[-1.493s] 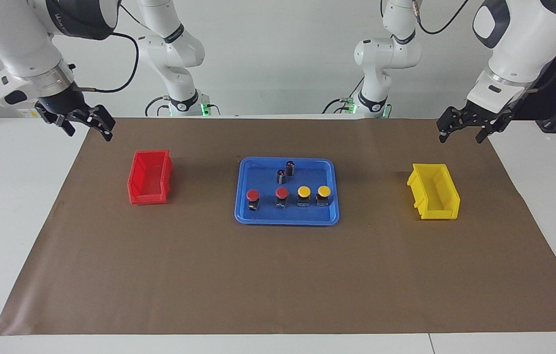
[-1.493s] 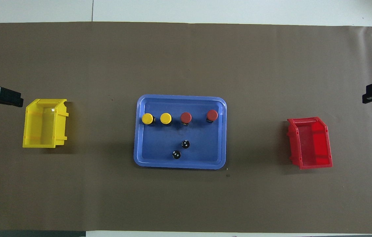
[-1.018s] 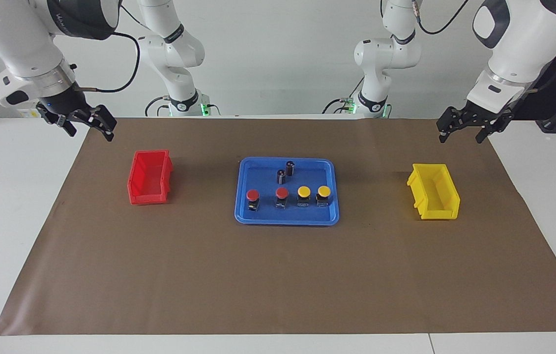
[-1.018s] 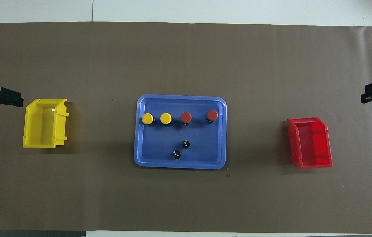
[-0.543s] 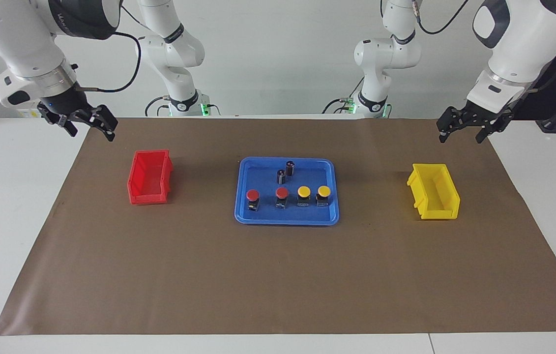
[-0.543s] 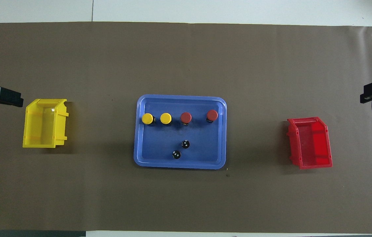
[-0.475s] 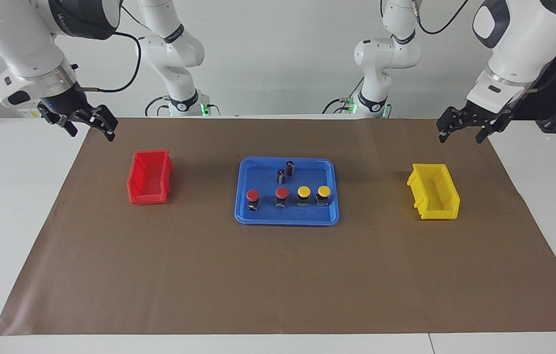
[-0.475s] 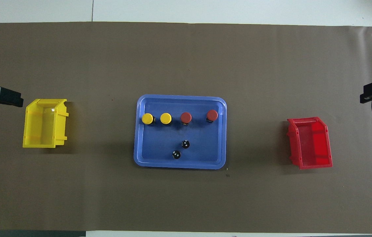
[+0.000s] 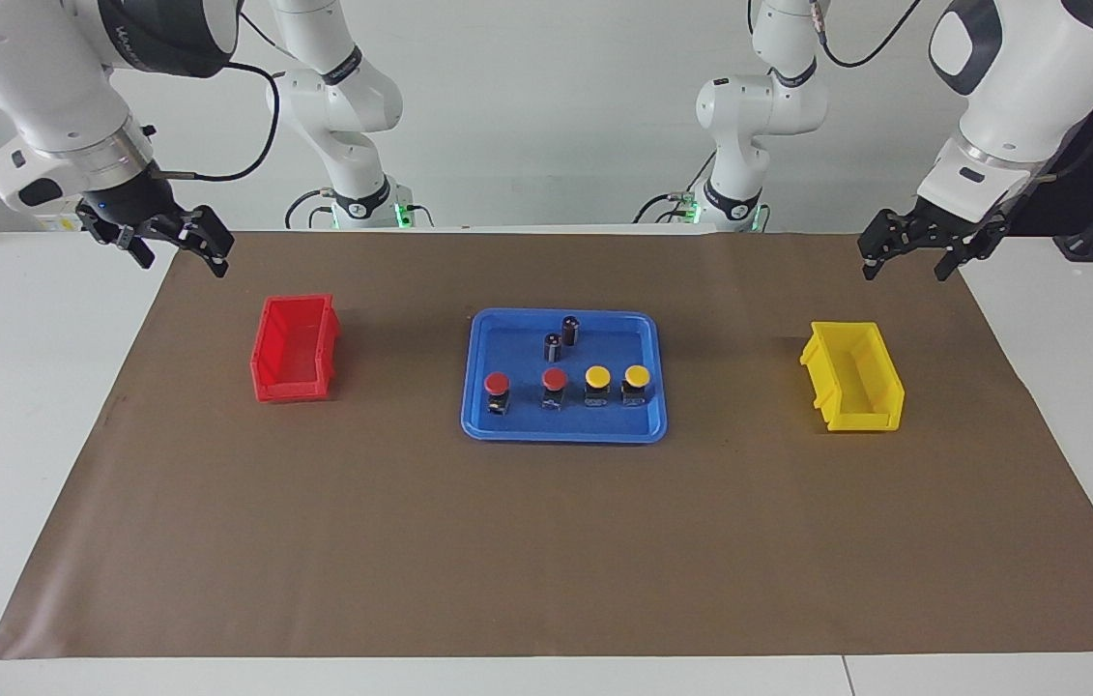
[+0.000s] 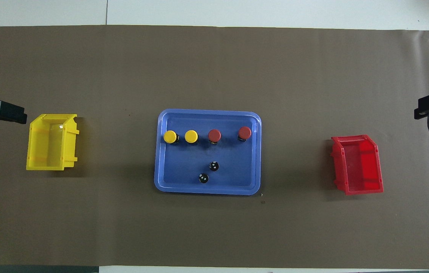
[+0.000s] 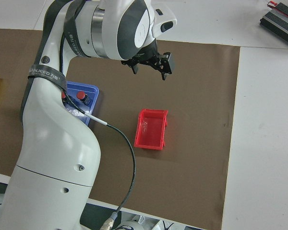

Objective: Sort red and yellow buttons by color

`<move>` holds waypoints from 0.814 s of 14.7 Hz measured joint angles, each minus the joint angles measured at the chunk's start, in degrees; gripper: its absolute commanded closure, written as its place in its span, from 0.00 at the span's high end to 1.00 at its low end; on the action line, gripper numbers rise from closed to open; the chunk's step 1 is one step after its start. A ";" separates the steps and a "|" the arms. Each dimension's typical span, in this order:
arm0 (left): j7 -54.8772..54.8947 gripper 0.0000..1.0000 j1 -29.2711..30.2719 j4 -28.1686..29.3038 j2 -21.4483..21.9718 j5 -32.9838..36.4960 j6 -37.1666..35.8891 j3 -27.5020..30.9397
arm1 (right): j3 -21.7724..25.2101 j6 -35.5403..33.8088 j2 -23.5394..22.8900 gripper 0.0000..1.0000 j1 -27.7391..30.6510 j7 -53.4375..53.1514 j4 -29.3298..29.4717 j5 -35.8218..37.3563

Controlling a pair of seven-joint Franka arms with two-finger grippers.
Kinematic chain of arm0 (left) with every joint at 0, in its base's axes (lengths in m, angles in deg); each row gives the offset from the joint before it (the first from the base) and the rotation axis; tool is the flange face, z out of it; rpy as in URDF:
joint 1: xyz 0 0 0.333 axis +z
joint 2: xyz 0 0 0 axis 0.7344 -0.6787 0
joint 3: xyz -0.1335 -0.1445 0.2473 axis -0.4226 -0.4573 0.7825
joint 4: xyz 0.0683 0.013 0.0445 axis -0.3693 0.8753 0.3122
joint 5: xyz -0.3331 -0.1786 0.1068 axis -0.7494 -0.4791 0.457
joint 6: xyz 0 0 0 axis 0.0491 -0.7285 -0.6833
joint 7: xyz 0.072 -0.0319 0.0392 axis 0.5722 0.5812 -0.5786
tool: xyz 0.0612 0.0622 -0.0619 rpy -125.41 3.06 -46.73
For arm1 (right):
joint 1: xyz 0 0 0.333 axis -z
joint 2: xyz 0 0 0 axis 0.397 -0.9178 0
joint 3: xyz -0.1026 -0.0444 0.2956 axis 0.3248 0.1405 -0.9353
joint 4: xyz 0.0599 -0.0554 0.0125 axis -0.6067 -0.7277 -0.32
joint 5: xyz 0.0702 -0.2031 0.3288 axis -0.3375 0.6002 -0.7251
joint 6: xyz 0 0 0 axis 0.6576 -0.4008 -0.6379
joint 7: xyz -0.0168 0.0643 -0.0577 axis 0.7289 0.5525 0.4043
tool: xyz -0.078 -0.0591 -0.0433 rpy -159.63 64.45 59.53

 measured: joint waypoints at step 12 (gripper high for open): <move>0.00 1.00 0.00 0.00 0.07 0.00 -0.21 0.00 | -1.18 8.56 -15.39 1.00 -21.11 -20.88 10.96 -1.83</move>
